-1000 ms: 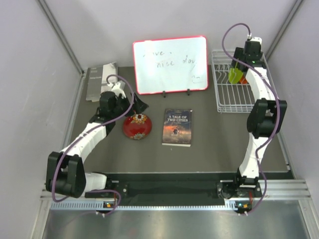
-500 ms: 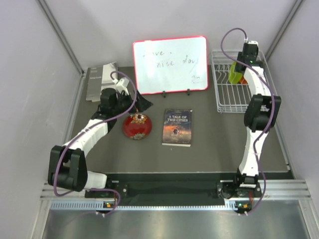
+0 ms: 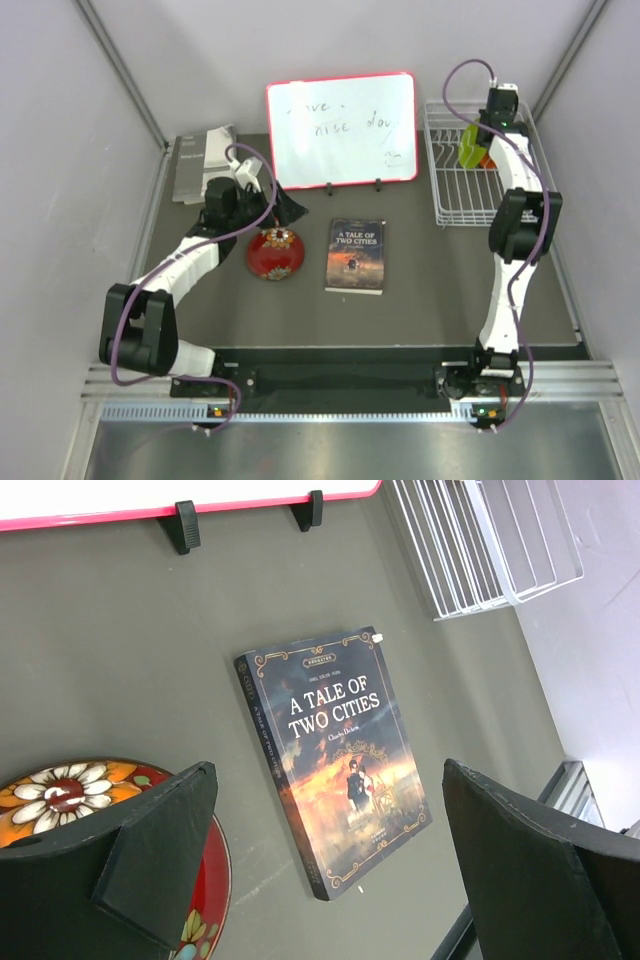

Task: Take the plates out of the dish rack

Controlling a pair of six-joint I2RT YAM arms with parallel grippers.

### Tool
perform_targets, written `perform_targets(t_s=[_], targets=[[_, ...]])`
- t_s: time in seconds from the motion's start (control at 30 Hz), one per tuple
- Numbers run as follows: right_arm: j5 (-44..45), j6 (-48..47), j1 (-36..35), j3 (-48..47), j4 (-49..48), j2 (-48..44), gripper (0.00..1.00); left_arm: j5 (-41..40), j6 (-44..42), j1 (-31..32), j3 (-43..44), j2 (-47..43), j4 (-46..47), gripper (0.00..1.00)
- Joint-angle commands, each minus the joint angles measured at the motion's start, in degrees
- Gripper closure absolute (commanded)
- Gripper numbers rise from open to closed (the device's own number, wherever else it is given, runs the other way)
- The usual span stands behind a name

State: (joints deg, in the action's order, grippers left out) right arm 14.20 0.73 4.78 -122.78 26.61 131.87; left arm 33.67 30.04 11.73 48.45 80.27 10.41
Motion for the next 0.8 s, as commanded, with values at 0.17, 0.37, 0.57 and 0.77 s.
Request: perform_targets(t_s=[0.17,0.37,0.57,0.77], targets=[[16.3,-4.5,-6.8,1.8,-5.9,-5.2,1.00,-4.8,-2.4,0.3,1.6,0.3,1.3,0.01],[27.7,-9.3,-11.9,8.0,-13.4,-11.9,1.00,-8.1,-3.9,0.4,2.1,0.3,-0.9,0.01],[31.1,-10.7,-13.3,14.7,-16.7,-19.6,1.00,-8.2,-4.0,0.3,1.8,0.3,-1.1,0.01],[32.0,-10.4,-14.1,18.5,-15.0,-25.7,1.00,-6.7,-3.2,0.3,1.5,0.6,0.1,0.01]])
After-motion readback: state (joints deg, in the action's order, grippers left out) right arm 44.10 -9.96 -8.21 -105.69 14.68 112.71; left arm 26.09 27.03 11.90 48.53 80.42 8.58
